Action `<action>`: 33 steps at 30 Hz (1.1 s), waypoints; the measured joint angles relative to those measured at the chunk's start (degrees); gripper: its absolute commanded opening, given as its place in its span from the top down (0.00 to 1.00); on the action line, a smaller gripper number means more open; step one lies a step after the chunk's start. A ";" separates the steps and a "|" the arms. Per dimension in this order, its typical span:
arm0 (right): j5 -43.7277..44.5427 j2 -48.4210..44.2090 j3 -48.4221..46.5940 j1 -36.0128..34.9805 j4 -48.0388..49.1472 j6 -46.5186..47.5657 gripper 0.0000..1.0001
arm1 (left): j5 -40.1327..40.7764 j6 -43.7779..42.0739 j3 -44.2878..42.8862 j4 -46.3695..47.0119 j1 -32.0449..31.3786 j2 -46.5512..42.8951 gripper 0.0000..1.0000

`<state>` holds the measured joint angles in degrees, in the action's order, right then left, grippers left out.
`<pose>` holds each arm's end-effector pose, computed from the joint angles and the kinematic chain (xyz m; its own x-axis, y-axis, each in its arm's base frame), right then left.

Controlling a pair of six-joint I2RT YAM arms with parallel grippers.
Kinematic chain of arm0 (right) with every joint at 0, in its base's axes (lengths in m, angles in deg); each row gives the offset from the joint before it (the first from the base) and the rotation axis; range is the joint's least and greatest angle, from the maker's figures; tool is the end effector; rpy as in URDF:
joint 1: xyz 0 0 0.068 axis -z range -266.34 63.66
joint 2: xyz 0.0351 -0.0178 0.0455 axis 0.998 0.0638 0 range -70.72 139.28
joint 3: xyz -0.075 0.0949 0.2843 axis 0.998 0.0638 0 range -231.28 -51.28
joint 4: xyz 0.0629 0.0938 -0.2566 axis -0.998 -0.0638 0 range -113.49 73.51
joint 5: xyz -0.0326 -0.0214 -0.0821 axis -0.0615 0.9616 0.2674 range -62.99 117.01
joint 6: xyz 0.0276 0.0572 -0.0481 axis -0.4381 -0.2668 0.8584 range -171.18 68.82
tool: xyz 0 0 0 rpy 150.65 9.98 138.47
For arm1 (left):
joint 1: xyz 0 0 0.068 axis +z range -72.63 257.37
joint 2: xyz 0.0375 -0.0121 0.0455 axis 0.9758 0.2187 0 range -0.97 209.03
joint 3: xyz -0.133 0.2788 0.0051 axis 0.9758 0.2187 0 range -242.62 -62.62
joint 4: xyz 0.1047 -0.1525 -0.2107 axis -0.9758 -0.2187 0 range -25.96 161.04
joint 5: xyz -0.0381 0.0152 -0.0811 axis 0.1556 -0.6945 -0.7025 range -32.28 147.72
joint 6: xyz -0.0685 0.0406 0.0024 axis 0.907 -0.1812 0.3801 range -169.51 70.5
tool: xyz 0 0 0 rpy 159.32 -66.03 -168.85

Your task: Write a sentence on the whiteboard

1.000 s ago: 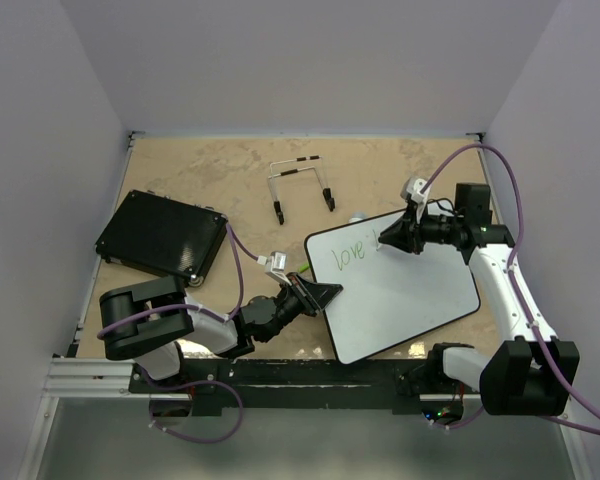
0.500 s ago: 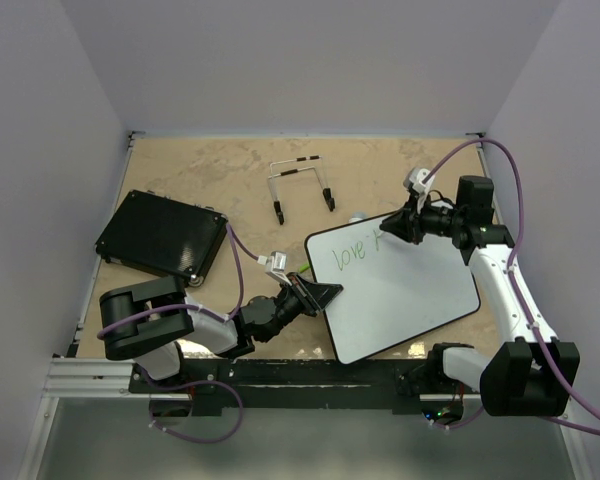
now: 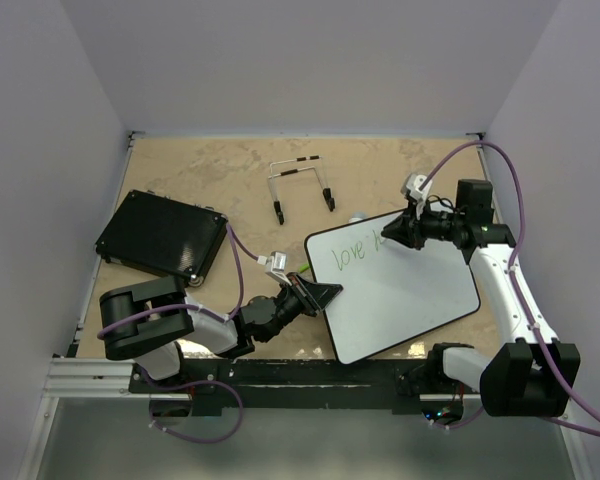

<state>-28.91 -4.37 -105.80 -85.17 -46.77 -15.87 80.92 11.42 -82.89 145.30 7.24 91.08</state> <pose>0.2554 0.0516 0.3185 -0.1987 -0.3199 -0.9264 -0.8795 0.4753 0.0245 0.1301 -0.2801 0.1874 -0.6314 -0.6164 -0.4706 0.3680 0.2960 -0.8814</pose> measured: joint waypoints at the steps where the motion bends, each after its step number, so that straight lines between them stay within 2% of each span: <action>1: -0.07 0.00 0.00 0.00 -0.48 0.50 1.00 | 0.00 0.00 0.00 0.00 0.00 0.00 1.00; 16: -2.38 0.04 -0.35 -0.04 -5.40 4.13 1.00 | -0.02 -0.07 0.00 0.00 0.00 0.00 1.00; 33: -5.14 -1.38 -4.00 -0.04 -3.78 -1.62 1.00 | -0.07 -0.50 0.00 0.20 0.00 0.00 1.00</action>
<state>-34.04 -5.75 -109.80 -85.21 -50.55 -17.48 80.86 10.92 -82.89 145.50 7.24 91.08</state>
